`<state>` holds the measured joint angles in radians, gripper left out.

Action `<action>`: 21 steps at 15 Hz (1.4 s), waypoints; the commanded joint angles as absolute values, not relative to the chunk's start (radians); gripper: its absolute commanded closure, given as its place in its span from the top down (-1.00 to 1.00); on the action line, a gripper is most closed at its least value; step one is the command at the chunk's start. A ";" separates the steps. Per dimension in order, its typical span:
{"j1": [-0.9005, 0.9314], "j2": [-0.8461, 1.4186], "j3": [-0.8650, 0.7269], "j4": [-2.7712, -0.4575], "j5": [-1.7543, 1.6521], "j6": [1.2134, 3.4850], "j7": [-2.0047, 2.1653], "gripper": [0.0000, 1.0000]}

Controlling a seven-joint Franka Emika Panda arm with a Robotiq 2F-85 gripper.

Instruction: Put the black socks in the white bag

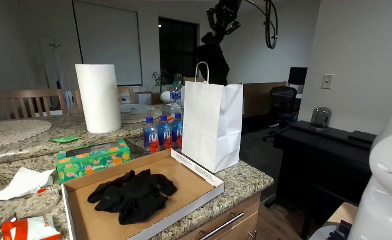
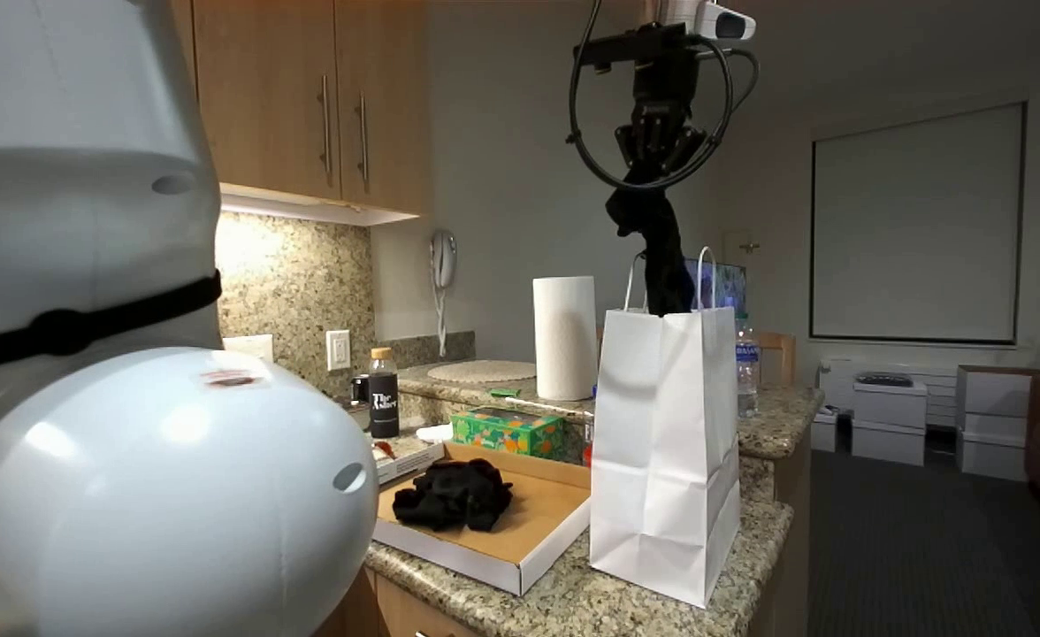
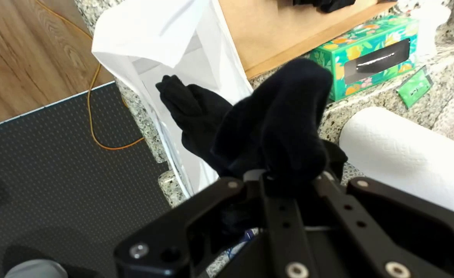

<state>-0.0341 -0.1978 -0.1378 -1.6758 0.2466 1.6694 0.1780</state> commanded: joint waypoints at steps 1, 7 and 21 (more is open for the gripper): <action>-0.060 -0.211 -0.128 -1.725 0.286 1.701 0.176 -0.85; -0.061 -0.208 -0.122 -1.734 0.288 1.702 0.184 -0.45; -0.067 -0.224 -0.122 -1.738 0.303 1.700 0.182 1.00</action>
<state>-0.0520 -0.1997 -0.1350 -1.7105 0.2815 1.6719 0.1780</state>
